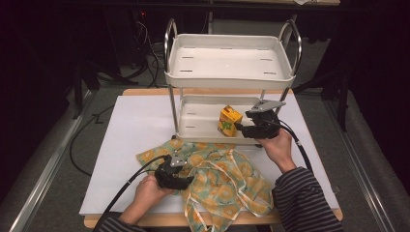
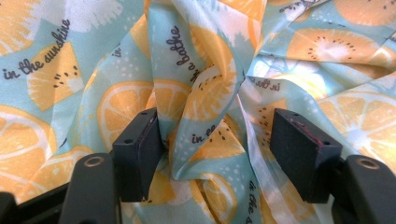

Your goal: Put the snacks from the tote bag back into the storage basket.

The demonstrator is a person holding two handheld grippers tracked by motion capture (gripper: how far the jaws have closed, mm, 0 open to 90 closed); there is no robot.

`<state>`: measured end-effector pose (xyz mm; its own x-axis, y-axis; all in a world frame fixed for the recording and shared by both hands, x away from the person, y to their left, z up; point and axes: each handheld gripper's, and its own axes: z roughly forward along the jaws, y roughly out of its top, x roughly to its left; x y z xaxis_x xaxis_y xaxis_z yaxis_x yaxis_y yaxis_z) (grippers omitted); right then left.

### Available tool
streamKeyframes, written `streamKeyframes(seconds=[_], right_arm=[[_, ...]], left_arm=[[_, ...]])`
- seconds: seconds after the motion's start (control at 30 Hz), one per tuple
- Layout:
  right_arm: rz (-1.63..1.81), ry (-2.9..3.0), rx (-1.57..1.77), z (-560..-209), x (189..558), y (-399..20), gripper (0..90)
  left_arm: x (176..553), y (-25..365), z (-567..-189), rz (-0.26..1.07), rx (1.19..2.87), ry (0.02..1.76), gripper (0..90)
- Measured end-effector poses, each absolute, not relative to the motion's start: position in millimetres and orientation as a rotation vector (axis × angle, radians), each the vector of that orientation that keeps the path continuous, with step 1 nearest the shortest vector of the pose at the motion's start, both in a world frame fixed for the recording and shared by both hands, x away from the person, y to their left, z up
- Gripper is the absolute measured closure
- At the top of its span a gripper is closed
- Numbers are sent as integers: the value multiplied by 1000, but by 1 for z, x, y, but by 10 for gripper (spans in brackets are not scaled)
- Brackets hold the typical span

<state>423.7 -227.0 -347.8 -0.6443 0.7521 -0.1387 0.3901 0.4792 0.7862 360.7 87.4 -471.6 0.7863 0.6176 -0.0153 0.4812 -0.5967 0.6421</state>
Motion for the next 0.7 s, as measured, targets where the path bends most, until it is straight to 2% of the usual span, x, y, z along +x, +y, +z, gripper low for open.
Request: streamKeyframes(seconds=[0.37, 0.7], right_arm=[[1032, 2275, 975, -355, 417, -233, 395], [1052, 2255, 956, -347, 407, -239, 394]], left_arm=[[361, 87, -472, 276, 2326, 812, 348], [360, 87, -472, 278, 2326, 812, 348]])
